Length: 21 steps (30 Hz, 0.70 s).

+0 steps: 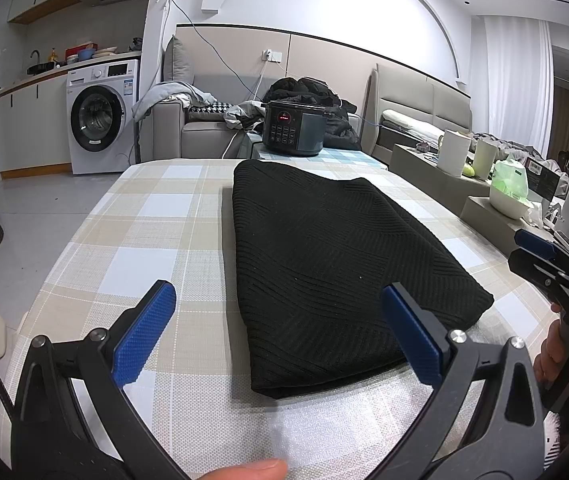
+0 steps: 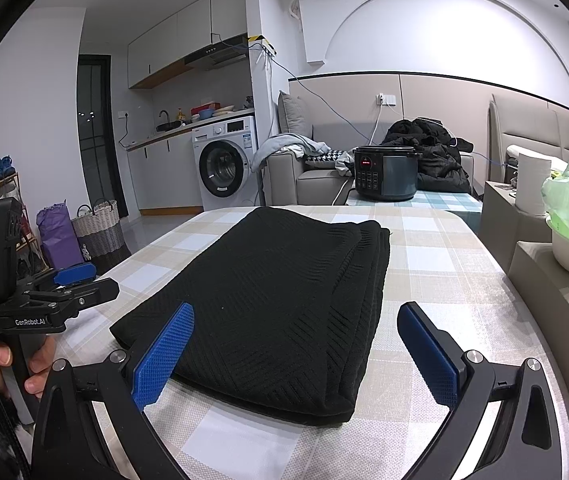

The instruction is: Fold small clothes

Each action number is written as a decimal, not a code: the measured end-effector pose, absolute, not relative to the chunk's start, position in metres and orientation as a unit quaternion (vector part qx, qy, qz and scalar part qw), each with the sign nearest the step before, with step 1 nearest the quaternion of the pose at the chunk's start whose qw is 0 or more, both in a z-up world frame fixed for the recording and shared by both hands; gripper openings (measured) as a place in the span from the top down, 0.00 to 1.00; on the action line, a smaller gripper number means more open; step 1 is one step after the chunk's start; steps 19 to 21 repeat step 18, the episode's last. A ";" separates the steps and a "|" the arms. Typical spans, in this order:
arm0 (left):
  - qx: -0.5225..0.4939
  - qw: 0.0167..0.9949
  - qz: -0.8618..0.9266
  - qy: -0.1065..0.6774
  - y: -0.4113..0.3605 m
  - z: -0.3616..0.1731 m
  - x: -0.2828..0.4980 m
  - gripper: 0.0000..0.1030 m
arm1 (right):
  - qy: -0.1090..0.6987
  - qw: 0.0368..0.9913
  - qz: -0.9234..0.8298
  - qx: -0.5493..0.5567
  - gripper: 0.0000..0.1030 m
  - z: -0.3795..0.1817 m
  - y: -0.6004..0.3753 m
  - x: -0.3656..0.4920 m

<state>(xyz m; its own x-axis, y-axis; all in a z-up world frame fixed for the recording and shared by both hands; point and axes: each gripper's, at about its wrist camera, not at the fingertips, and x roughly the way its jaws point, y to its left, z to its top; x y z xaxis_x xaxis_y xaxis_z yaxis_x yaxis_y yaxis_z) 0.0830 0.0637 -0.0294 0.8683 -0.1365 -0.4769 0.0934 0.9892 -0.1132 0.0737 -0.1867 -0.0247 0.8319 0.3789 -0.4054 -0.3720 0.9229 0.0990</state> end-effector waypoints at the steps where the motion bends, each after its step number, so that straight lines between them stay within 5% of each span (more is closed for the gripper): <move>1: -0.043 0.966 -0.060 0.249 0.064 -0.030 0.083 0.01 | 0.213 0.957 0.196 0.008 0.00 -0.025 -0.187 0.074; 21: -0.043 0.966 -0.064 0.248 0.063 -0.030 0.082 0.01 | 0.214 0.957 0.196 0.008 0.00 -0.024 -0.186 0.073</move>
